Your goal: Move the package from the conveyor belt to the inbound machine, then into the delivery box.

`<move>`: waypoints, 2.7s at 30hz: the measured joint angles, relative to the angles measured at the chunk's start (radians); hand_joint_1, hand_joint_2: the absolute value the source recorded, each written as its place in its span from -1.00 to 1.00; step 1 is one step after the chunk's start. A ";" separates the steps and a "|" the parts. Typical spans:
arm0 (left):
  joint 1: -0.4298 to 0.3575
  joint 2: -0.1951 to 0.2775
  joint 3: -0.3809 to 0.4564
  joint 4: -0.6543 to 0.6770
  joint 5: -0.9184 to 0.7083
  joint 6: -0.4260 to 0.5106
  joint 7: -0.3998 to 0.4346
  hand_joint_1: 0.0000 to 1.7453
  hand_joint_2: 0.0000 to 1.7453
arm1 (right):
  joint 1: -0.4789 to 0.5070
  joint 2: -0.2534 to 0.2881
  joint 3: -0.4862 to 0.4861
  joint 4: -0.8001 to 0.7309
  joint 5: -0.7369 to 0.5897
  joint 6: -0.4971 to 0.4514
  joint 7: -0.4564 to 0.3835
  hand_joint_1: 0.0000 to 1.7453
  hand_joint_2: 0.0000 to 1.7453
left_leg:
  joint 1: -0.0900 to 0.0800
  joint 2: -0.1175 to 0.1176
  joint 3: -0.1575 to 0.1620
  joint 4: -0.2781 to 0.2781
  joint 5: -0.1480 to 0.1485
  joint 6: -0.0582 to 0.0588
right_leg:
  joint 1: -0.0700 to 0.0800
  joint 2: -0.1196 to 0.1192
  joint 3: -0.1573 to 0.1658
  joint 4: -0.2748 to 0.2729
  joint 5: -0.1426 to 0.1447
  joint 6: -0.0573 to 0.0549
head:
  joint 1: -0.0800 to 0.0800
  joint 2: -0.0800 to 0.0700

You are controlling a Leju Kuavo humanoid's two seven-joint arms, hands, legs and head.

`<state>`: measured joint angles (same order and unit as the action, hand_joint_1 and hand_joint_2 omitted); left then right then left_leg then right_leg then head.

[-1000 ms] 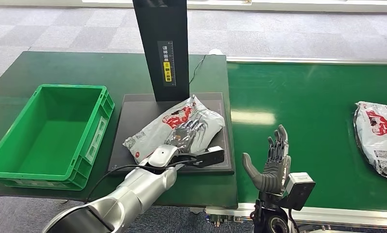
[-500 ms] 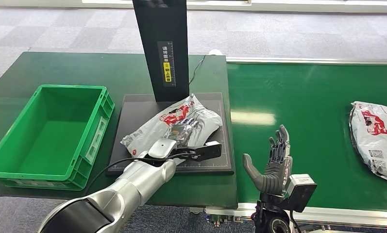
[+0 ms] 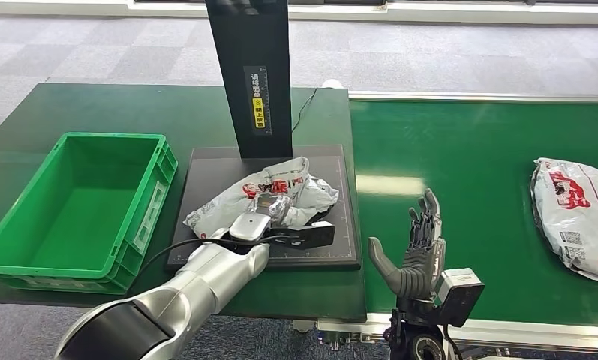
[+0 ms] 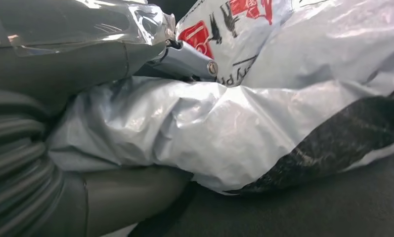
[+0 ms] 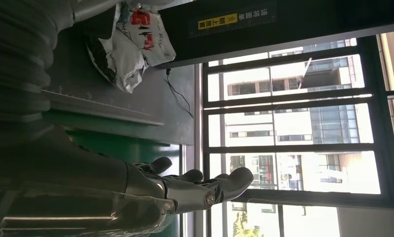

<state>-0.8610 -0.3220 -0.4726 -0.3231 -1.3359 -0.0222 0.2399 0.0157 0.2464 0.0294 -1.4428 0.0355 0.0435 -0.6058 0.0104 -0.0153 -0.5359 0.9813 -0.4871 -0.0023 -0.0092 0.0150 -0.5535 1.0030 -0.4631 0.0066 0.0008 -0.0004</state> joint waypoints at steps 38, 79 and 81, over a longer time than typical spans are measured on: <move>0.564 0.125 0.358 -1.102 0.844 0.530 -0.705 1.00 1.00 | 0.151 0.025 -0.057 -0.092 0.028 -0.055 -0.010 -1.00 1.00 | 0.000 0.004 -0.022 0.001 0.000 0.000 | 0.000 0.003 -0.024 0.001 -0.001 0.000 | 0.000 0.000; 0.093 0.499 0.714 -0.416 0.435 0.373 -0.337 -1.00 1.00 | 0.152 0.033 -0.086 -0.123 0.035 -0.001 0.040 -1.00 1.00 | 0.001 0.004 -0.023 0.001 0.002 -0.001 | 0.000 0.003 -0.025 0.001 0.001 -0.001 | 0.001 0.000; 0.097 0.499 0.716 -0.409 0.449 0.371 -0.353 -1.00 1.00 | 0.152 0.033 -0.086 -0.123 0.034 0.000 0.040 -1.00 1.00 | 0.001 0.003 -0.023 0.001 0.002 -0.001 | 0.000 0.003 -0.025 0.001 0.001 -0.001 | 0.001 0.000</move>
<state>-0.7637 0.1774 0.2435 -0.7319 -0.8865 0.3490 -0.1128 0.1674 0.2796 -0.0565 -1.5656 0.0694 0.0430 -0.5653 0.0110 -0.0118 -0.5587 0.9820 -0.4849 -0.0032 -0.0088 0.0178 -0.5784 1.0039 -0.4622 0.0058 0.0014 -0.0004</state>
